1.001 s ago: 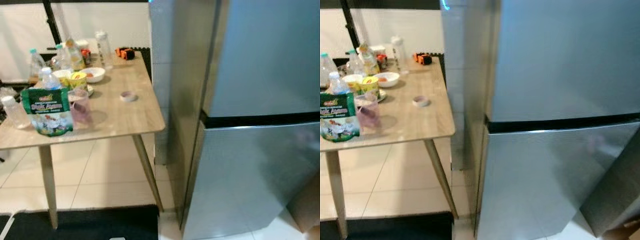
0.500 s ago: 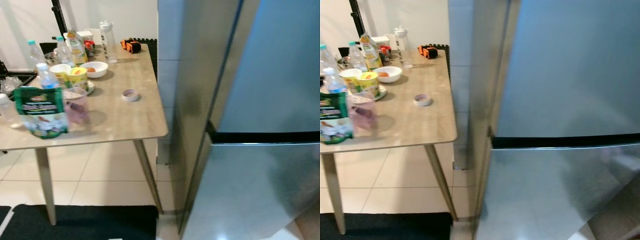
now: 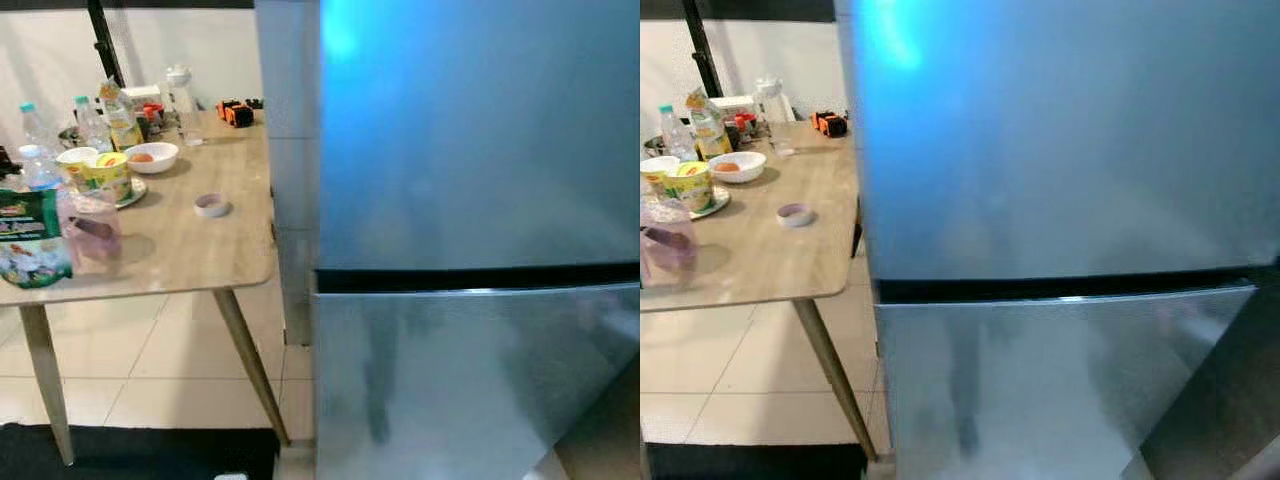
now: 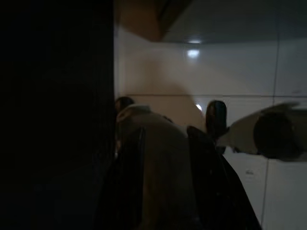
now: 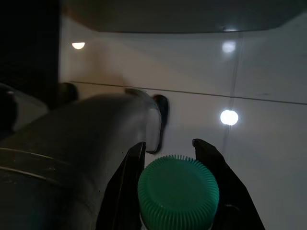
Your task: Restocking fridge
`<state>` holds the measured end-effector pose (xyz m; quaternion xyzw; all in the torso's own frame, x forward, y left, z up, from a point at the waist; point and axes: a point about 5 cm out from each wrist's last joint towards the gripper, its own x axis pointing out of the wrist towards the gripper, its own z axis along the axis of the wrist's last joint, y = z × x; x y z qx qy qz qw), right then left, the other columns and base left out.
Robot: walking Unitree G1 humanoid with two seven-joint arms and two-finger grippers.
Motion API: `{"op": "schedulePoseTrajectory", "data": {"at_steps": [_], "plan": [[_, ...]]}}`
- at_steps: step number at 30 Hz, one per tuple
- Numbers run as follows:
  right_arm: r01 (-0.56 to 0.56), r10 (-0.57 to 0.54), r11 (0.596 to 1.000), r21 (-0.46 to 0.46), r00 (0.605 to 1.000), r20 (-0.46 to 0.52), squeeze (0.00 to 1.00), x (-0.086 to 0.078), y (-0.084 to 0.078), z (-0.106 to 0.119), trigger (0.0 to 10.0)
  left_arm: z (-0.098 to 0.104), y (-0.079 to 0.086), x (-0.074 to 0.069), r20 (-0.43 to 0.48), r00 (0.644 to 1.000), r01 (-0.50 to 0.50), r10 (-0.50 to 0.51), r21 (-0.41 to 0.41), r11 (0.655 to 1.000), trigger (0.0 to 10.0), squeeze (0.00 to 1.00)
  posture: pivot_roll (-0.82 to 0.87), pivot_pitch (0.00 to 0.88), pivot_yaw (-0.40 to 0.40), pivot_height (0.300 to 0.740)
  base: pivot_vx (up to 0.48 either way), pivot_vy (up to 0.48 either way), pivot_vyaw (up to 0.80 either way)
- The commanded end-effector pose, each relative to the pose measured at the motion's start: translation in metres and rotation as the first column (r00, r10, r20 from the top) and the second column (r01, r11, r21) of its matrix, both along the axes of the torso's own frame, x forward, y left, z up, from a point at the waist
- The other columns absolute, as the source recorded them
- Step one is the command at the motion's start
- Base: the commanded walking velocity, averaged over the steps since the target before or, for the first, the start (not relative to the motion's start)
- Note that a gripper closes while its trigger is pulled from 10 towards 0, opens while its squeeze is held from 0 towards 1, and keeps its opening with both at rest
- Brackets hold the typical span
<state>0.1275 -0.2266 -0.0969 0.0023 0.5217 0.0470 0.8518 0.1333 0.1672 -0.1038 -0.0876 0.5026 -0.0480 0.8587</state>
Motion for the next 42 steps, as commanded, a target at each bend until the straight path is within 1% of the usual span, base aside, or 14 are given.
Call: {"op": "schedulePoseTrajectory", "data": {"at_steps": [1, 6, 10, 16, 19, 22, 26, 29, 33, 37, 39, 40, 41, 42], "plan": [[0.005, -0.005, 1.000, -0.003, 1.000, -0.002, 0.00, 0.001, -0.001, 0.000, 10.0, -0.002, 0.000, -0.005, -0.023, 1.000, 0.009, -0.009, 0.005, 1.000, 10.0, 0.00, -0.08, 0.000, -0.011, 0.740, 0.000, -0.461, 0.00], [0.005, -0.005, 1.000, -0.003, 1.000, -0.002, 0.00, 0.001, -0.001, 0.000, 10.0, -0.002, 0.000, -0.005, -0.023, 1.000, 0.007, -0.007, 0.005, 1.000, 10.0, 0.00, -0.08, 0.000, -0.011, 0.740, 0.000, -0.459, 0.00], [0.003, -0.003, 1.000, -0.003, 1.000, -0.003, 0.00, 0.001, -0.001, 0.000, 10.0, -0.002, 0.002, -0.005, -0.026, 1.000, -0.010, 0.011, 0.016, 1.000, 10.0, 0.00, -0.08, 0.000, -0.011, 0.740, 0.000, 0.000, 0.00], [0.001, -0.001, 1.000, 0.007, 1.000, 0.001, 0.00, 0.002, 0.000, 0.001, 10.0, -0.002, 0.009, -0.006, -0.027, 0.999, -0.032, 0.034, 0.062, 0.998, 10.0, 0.00, -0.08, 0.000, -0.011, 0.740, 0.000, 0.000, 0.00], [-0.024, 0.024, 0.999, 0.020, 1.000, 0.010, 0.00, 0.003, 0.001, 0.001, 10.0, -0.002, 0.013, -0.007, -0.026, 0.998, -0.049, 0.051, 0.076, 0.996, 10.0, 0.00, -0.08, 0.000, -0.013, 0.740, 0.000, 0.000, 0.00], [-0.046, 0.046, 0.999, 0.027, 0.999, 0.009, 0.00, 0.003, 0.002, 0.002, 10.0, -0.001, 0.018, -0.006, -0.019, 0.997, -0.076, 0.078, 0.096, 0.993, 10.0, 0.00, -0.08, 0.000, -0.013, 0.740, 0.000, 0.000, 0.77], [-0.026, 0.025, 0.999, 0.024, 1.000, 0.010, 0.00, 0.003, 0.000, 0.002, 10.0, 0.001, 0.027, -0.002, 0.012, 0.991, -0.137, 0.137, 0.117, 0.984, 10.0, 0.00, -0.08, 0.000, -0.015, 0.740, 0.000, 0.000, 0.77], [-0.018, 0.018, 1.000, 0.020, 1.000, 0.009, 0.00, 0.003, 0.000, 0.002, 10.0, 0.003, 0.031, 0.001, 0.027, 0.988, -0.153, 0.150, 0.134, 0.979, 10.0, 0.00, -0.07, 0.000, -0.015, 0.740, 0.000, 0.000, 0.00], [-0.014, 0.014, 1.000, 0.013, 1.000, 0.013, 0.00, 0.005, -0.001, 0.002, 10.0, 0.009, 0.042, 0.011, 0.088, 0.974, -0.219, 0.208, 0.142, 0.965, 10.0, 0.00, -0.07, 0.000, -0.015, 0.740, 0.000, 0.000, 0.00], [-0.015, 0.015, 1.000, 0.013, 1.000, 0.013, 0.00, 0.005, -0.001, 0.002, 10.0, 0.010, 0.043, 0.013, 0.097, 0.972, -0.225, 0.213, 0.141, 0.964, 10.0, 0.00, -0.08, 0.000, -0.012, 0.740, 0.000, 0.000, 0.00], [-0.012, 0.012, 1.000, 0.013, 1.000, 0.014, 0.00, 0.005, -0.001, 0.002, 10.0, 0.018, 0.057, 0.024, 0.176, 0.940, -0.317, 0.291, 0.138, 0.938, 10.0, 0.00, -0.08, 0.000, -0.012, 0.740, 0.000, 0.000, 0.00], [-0.011, 0.011, 1.000, 0.014, 1.000, 0.014, 0.00, 0.004, -0.001, 0.002, 10.0, 0.023, 0.065, 0.030, 0.225, 0.916, -0.368, 0.332, 0.140, 0.919, 10.0, 0.00, -0.08, 0.000, -0.012, 0.740, 0.000, 0.000, 0.00], [-0.010, 0.010, 1.000, 0.014, 1.000, 0.014, 0.00, 0.004, -0.001, 0.002, 10.0, 0.031, 0.078, 0.038, 0.291, 0.868, -0.451, 0.403, 0.119, 0.885, 10.0, 0.00, -0.08, 0.000, -0.012, 0.740, 0.000, 0.000, 0.00], [-0.010, 0.010, 1.000, 0.014, 1.000, 0.014, 0.00, 0.004, -0.001, 0.002, 10.0, 0.031, 0.078, 0.038, 0.291, 0.868, -0.451, 0.403, 0.119, 0.885, 10.0, 0.00, -0.08, 0.000, -0.012, 0.740, 0.000, 0.000, 0.00]]}}
